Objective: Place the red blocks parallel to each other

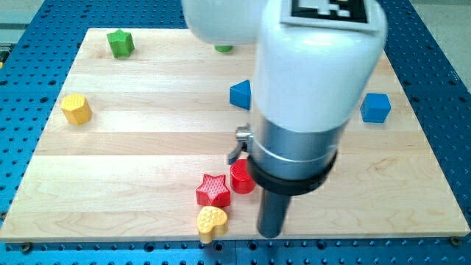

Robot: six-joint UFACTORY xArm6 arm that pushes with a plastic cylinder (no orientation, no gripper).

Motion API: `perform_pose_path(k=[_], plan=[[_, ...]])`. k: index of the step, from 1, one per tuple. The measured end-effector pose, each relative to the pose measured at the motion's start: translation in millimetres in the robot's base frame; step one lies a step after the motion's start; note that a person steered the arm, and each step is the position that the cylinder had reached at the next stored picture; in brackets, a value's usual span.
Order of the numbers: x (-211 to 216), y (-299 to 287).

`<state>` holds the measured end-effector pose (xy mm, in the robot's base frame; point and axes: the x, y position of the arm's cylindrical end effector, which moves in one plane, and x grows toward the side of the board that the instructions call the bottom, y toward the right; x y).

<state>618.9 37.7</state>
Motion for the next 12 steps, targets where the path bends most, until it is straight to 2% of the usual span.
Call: perform_pose_path(k=[2, 3, 6, 7, 8, 9, 10, 11, 12], plan=[[0.2, -19.9], [-1.0, -55.6], [-63.3, -105.9], [-50.0, -169.6], [-2.4, -183.0], [-0.3, -177.4], [-0.5, -144.1], [-1.2, -69.8], [-37.0, -51.2]])
